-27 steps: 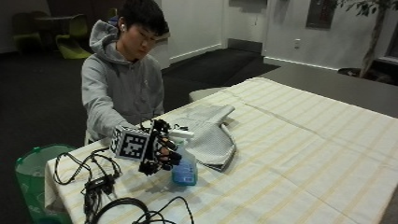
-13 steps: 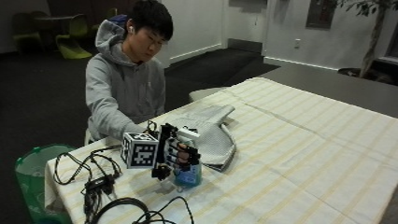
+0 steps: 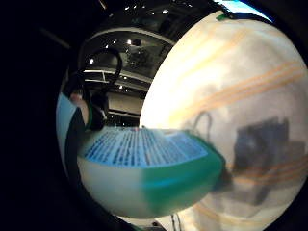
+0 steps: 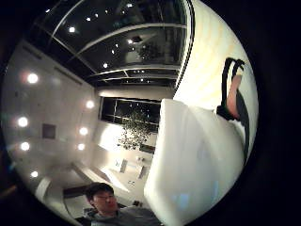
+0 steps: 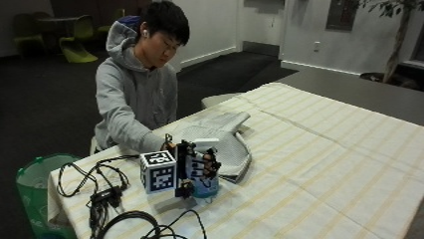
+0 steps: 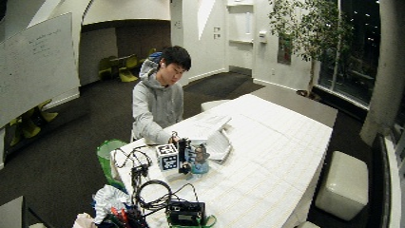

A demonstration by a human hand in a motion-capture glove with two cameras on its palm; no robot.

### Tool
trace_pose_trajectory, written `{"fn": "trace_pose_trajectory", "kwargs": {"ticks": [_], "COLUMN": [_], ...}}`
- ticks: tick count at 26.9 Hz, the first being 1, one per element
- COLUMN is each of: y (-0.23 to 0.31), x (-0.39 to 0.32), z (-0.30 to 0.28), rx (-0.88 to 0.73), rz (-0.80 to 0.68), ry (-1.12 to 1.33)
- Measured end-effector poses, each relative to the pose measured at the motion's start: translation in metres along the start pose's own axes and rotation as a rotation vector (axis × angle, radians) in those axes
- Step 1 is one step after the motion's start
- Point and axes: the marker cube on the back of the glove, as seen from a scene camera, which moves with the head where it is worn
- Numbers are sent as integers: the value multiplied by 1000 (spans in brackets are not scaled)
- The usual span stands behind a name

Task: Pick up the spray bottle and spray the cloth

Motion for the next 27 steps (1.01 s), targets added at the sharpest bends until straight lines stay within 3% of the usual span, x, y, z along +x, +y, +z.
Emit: {"fn": "trace_pose_trajectory", "kwargs": {"ticks": [5,17,23,27], "y": [-5,35,77,103], "x": [-15,-130,-186,-181], "z": [14,57,82,100], "rx": [-33,-556,-710,-800], "rz": [-92,-323,-436,-467], "ry": [153,674,950,1087]}}
